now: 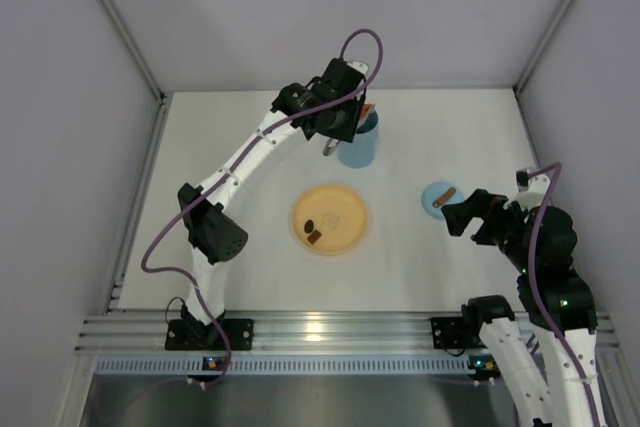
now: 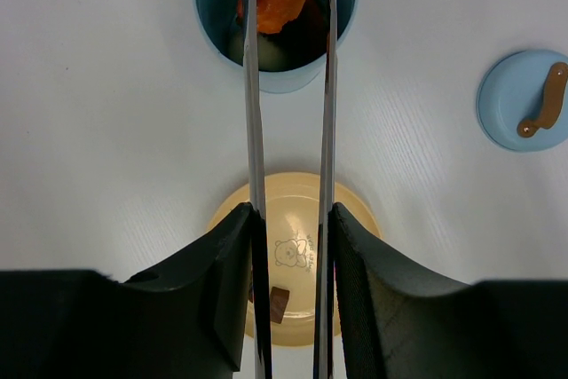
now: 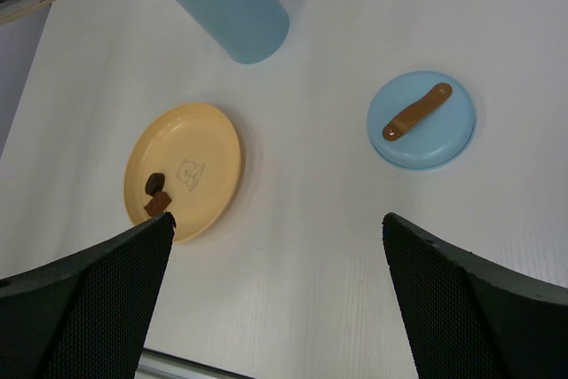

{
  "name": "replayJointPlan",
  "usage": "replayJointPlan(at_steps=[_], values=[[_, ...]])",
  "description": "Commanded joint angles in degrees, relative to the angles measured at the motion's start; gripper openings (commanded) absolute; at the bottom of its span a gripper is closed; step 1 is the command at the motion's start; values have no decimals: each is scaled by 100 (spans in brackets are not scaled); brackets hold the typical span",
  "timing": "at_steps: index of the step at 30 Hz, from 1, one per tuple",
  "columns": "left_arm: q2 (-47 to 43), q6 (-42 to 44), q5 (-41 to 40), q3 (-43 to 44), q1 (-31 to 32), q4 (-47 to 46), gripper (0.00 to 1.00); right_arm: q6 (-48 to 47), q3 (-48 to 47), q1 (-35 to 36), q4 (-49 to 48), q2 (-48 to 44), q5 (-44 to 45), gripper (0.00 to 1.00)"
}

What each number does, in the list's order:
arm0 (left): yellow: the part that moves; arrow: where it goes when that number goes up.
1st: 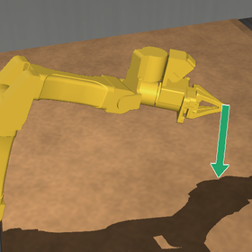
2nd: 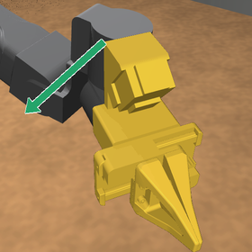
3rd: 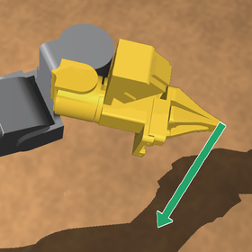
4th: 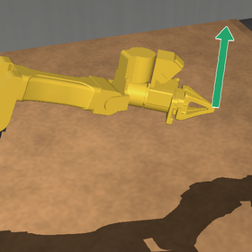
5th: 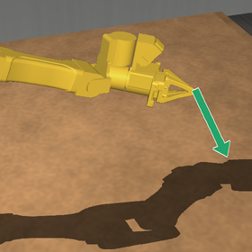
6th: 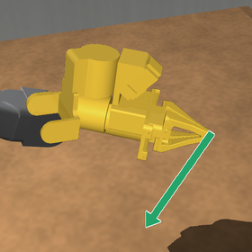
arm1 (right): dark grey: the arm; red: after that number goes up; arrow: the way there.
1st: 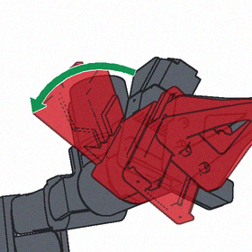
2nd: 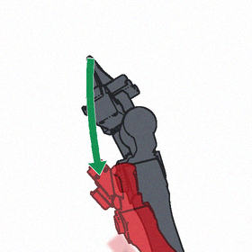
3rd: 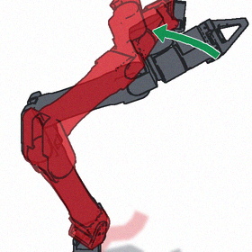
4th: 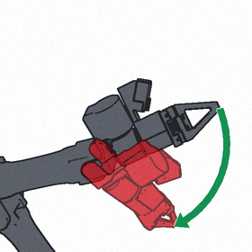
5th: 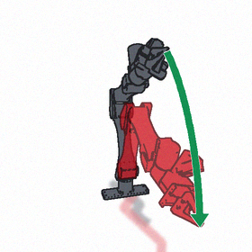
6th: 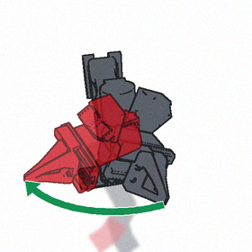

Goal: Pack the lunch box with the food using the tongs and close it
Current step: Place the fake food in the packing box, then pick up the fake food from the plate.

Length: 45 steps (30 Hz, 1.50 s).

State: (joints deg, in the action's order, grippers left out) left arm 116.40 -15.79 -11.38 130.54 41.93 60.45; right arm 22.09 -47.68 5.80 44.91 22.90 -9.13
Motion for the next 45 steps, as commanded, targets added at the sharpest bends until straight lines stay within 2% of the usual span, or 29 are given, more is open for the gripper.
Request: replayJointPlan(at_steps=[1,6,14,20,28,31,34,38,45], values=[[-65,50,-22,244,-18,-279,33,-64,-92,-79,-34,31,-28,100],[-109,59,-58,252,-18,-235,45,-73,-110,-79,-35,48,-28,100],[-135,76,4,244,-18,-173,55,-108,-180,-79,-8,83,-2,100],[-275,103,92,261,-18,-217,54,-108,-198,-79,1,92,-10,100],[-1075,68,162,104,52,-235,54,-99,-180,-79,-8,92,7,100],[-1444,6,136,-265,78,-69,54,-73,-163,-79,-17,75,-10,100],[-1918,-117,118,-1019,105,29,54,-55,-154,-79,-34,66,-37,99],[-2822,-293,101,-2511,201,-50,53,-29,-163,-79,-61,66,-89,99],[-4010,-749,83,-4369,421,-77,54,15,-127,-79,-96,31,-133,100]])
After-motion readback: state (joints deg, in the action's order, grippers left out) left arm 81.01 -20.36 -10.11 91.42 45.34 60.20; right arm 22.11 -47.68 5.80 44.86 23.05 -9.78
